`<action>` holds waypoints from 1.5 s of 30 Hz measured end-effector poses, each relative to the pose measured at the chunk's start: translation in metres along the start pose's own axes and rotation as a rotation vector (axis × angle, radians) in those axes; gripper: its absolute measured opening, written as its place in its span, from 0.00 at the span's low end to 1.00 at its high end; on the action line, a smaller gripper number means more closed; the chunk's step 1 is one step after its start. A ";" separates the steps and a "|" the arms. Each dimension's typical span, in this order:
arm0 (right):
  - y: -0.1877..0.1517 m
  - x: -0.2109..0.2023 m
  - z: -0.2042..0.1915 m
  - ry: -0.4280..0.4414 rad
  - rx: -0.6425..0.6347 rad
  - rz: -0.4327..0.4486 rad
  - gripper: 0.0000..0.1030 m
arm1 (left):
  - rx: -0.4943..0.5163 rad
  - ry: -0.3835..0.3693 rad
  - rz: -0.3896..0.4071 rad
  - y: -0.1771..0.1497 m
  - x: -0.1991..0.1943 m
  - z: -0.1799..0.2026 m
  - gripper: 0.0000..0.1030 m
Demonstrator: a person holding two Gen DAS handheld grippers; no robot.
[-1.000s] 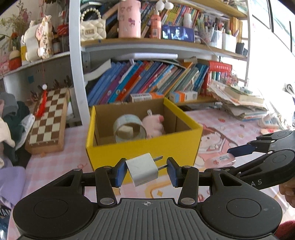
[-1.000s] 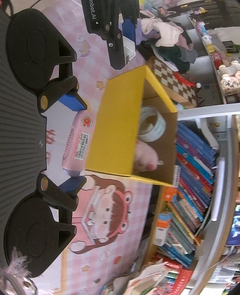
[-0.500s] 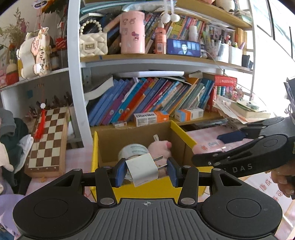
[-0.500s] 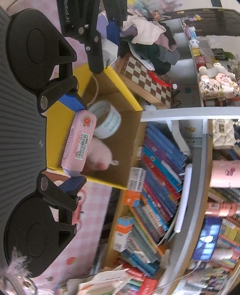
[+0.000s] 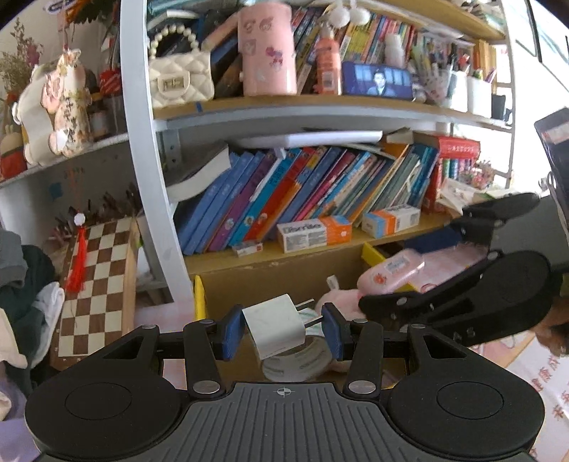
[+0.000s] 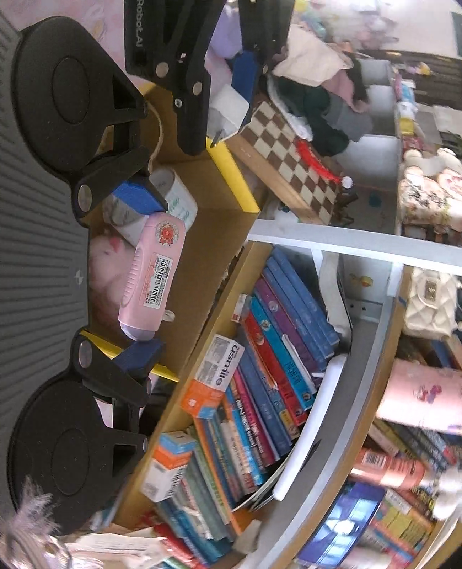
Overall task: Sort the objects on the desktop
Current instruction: 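Carry plug cube with left gripper while right gripper carries pink stick over box, then open left gripper to drop plug cube into box while right gripper releases stick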
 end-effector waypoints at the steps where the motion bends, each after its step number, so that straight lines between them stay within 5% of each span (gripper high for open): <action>1: -0.002 0.006 0.000 0.008 -0.021 -0.011 0.73 | 0.001 0.003 -0.007 -0.001 0.004 -0.001 0.44; 11: -0.036 0.055 -0.016 0.174 -0.263 -0.152 0.73 | 0.032 0.013 -0.129 -0.025 0.046 -0.007 0.44; 25: -0.059 0.089 -0.021 0.294 -0.268 -0.325 0.73 | 0.064 0.010 -0.241 -0.053 0.071 -0.004 0.44; 34: -0.060 0.090 -0.022 0.295 -0.266 -0.342 0.74 | 0.095 0.012 -0.250 -0.054 0.071 -0.001 0.45; 45: -0.048 0.078 -0.010 0.220 -0.236 -0.297 0.84 | 0.133 0.023 -0.158 -0.033 0.051 0.004 0.79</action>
Point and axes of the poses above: each gripper's, at about its wrist camera, not at the fingertips, and x roughly the way its jaws point, z to its right, y to its top, the point moved 7 cm from there along x, roughly the way its jaws point, and after that the axes turned 12 degrees about z, right-handed, at the moved point
